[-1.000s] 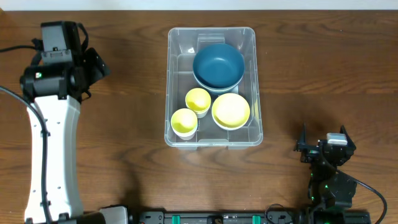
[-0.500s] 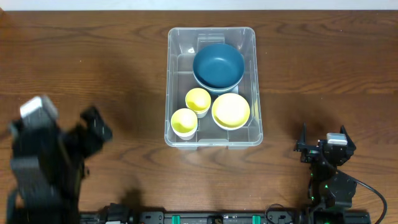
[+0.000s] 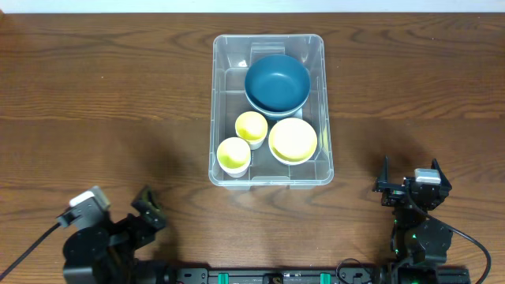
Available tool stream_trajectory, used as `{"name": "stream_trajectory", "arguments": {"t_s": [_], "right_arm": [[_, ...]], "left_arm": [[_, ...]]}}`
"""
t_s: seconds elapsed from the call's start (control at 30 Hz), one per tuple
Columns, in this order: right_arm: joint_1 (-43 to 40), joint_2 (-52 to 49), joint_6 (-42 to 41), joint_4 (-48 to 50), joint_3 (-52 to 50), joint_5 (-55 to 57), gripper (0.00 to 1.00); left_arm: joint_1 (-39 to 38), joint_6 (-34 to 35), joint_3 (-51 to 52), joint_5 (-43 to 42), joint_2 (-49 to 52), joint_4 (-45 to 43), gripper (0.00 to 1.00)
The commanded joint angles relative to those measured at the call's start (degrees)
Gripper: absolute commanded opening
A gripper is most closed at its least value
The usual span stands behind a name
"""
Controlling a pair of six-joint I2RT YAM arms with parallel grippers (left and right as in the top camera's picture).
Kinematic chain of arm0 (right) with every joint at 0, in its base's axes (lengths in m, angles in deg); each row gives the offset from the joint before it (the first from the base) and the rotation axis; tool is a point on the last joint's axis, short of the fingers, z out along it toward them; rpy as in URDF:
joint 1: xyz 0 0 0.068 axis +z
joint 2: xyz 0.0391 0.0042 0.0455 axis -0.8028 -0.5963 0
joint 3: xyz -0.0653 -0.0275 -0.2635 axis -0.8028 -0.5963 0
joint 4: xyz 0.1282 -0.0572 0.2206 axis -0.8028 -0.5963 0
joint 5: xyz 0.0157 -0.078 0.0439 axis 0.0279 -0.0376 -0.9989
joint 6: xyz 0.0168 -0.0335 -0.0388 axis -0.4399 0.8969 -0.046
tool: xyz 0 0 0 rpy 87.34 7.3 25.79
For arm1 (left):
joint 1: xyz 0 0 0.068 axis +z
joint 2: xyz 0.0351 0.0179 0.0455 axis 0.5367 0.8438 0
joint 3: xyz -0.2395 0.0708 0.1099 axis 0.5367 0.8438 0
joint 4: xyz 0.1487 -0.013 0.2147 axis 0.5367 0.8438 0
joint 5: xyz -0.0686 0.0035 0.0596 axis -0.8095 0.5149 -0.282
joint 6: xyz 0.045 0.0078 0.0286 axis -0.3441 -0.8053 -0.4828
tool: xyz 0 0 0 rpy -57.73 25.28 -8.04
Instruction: Pack container
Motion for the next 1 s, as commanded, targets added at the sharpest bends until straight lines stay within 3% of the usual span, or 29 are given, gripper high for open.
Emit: {"name": "stream_trajectory", "arguments": {"t_s": [0.0, 0.07, 0.23, 0.53, 0.63, 0.8, 0.9, 0.97], "right_arm": [[-0.7, 0.0, -0.72, -0.22, -0.09, 0.42, 0.99], [-0.7, 0.0, -0.72, -0.22, -0.09, 0.42, 0.99], [-0.7, 0.0, -0.72, -0.22, -0.09, 0.42, 0.99], [-0.7, 0.0, -0.72, -0.22, -0.09, 0.42, 0.99], [-0.7, 0.0, -0.72, -0.22, -0.09, 0.42, 0.99], [-0.7, 0.0, -0.72, -0.22, -0.09, 0.42, 0.99], [-0.7, 0.0, -0.72, -0.22, -0.09, 0.42, 0.99], [-0.7, 0.0, -0.72, -0.22, -0.09, 0.42, 0.99]], "left_arm": [[-0.24, 6.67, 4.5, -5.2, -1.68, -3.04, 0.98], [-0.24, 9.55, 7.3, -5.05, -1.64, -6.62, 0.98], [-0.24, 8.85, 15.39, 0.59, -1.55, -16.15, 0.98], [-0.22, 9.51, 27.26, 15.5, -0.24, -27.5, 0.98], [-0.24, 9.53, 29.38, 16.48, -0.13, -28.79, 0.98], [-0.24, 8.66, 29.4, 14.86, -0.13, -28.52, 0.98], [-0.24, -6.29, 29.4, 2.8, -0.13, -34.62, 0.98], [-0.24, -8.76, 29.4, -5.6, -0.13, -37.29, 0.98]]}}
